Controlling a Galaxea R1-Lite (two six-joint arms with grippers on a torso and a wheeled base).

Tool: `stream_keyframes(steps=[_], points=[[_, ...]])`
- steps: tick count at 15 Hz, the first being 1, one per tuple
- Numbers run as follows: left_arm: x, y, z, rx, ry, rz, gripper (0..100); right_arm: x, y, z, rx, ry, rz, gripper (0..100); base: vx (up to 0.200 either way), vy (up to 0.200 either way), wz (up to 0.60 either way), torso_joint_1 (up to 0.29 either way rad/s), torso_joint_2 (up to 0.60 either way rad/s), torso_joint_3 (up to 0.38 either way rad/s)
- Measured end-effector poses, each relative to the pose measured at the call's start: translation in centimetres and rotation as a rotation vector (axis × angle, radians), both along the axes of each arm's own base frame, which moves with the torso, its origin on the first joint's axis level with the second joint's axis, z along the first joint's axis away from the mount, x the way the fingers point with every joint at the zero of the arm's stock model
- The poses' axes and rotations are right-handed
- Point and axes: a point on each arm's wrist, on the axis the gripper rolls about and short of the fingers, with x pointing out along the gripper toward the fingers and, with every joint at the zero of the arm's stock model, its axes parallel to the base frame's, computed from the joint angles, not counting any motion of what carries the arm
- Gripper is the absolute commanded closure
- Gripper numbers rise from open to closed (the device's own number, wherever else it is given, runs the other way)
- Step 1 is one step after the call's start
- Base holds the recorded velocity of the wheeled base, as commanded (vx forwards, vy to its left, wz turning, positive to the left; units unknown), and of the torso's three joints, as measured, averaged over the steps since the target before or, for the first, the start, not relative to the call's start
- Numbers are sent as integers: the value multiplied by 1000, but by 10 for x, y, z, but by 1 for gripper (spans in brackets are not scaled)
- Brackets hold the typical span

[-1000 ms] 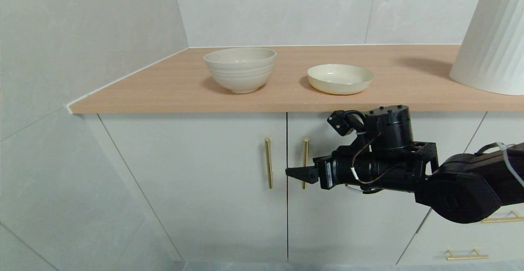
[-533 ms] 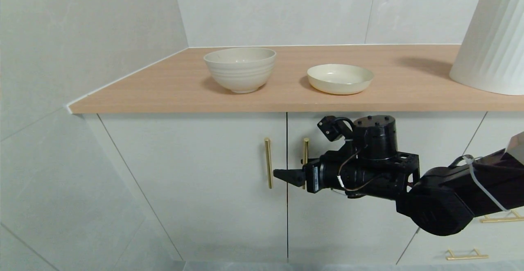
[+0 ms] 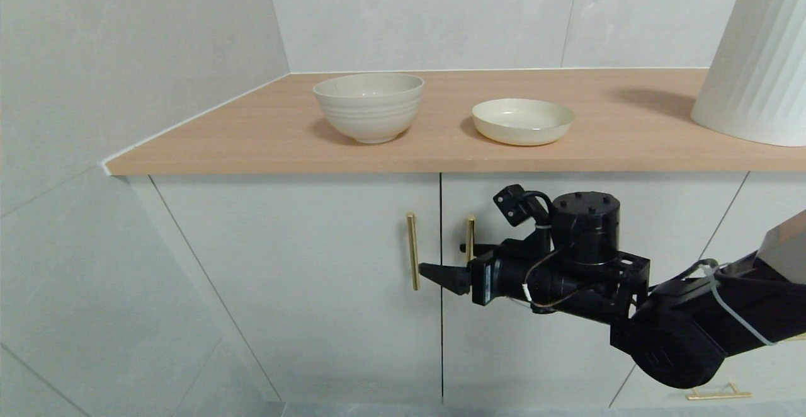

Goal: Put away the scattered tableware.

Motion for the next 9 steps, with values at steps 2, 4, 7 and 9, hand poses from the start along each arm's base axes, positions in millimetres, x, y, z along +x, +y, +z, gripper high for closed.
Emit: stream_keyframes(steps=[2,4,7,9], points=[[0,0,0,10,3,-1,0,-6,-2,-4,3,11,54,0,0,0,0,0,0,0],[0,0,0,-6,1,-1,0,-13,-5,-6,2,30,106,0,0,0,0,0,0,0],[0,0,0,60,2,-7,0,-27,-10,-5,-5,45,141,0,0,0,0,0,0,0],[-2,-1,8,82,-26,-44,0,-35,-15,-4,-9,53,151,0,0,0,0,0,0,0]])
